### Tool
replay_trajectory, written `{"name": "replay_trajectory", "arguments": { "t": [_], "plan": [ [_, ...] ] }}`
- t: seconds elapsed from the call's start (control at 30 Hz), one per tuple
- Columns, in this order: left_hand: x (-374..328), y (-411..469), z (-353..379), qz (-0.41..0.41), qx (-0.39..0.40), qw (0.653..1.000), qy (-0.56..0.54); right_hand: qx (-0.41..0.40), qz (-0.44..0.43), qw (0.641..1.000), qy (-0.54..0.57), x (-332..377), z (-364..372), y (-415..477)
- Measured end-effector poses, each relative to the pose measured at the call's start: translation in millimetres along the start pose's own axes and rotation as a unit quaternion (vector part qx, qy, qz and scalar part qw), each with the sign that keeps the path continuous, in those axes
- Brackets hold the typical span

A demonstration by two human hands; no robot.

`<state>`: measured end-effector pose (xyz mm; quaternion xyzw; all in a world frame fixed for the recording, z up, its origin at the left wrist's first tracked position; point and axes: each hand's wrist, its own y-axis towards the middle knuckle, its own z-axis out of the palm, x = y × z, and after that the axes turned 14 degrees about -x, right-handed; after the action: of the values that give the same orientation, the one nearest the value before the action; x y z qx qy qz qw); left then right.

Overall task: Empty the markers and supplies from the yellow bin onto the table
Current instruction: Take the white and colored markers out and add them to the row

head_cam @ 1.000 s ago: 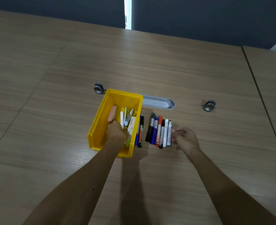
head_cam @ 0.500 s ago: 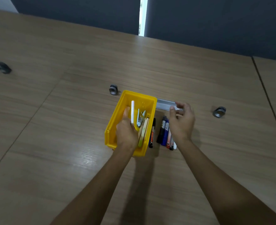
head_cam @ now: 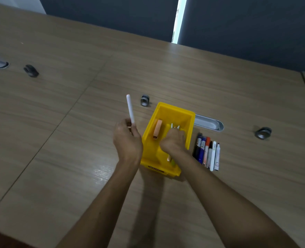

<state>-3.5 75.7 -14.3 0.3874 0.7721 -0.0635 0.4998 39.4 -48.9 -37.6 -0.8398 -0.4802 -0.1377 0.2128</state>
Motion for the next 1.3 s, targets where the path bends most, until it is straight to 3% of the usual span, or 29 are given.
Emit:
{"name": "replay_trajectory", "arguments": {
  "t": [0.1, 0.2, 0.3, 0.4, 0.53, 0.77, 0.97, 1.1, 1.3],
  "plan": [
    [10, -2, 1, -0.016, 0.003, 1.0, 0.008, 0.041, 0.151, 0.986, 0.057, 15, 20, -2],
    [18, -5, 1, -0.019, 0.006, 1.0, 0.011, 0.032, 0.193, 0.98, 0.045, 18, 34, 1],
    [25, -3, 2, -0.03, 0.011, 0.999, 0.012, -0.008, 0.188, 0.982, 0.03, 9, 43, 3],
    [30, -2, 3, -0.037, 0.008, 0.999, 0.018, 0.022, 0.164, 0.985, 0.05, -8, 50, -4],
    [33, -2, 4, -0.041, 0.01, 0.999, 0.029, -0.007, 0.111, 0.989, 0.096, -19, 52, -10],
    [31, -11, 0, -0.046, 0.022, 0.998, 0.037, 0.012, 0.142, 0.981, 0.128, -17, 40, 1],
    [29, -15, -9, -0.033, 0.024, 0.999, 0.033, 0.027, 0.054, 0.99, 0.131, -19, 32, -5],
    [18, -17, -9, -0.013, 0.022, 1.0, 0.016, -0.001, 0.042, 0.976, 0.213, -14, 6, -1],
    [-8, -27, -2, 0.039, -0.004, 0.998, -0.041, -0.118, -0.017, 0.924, 0.364, -27, -51, 2]
  ]
}}
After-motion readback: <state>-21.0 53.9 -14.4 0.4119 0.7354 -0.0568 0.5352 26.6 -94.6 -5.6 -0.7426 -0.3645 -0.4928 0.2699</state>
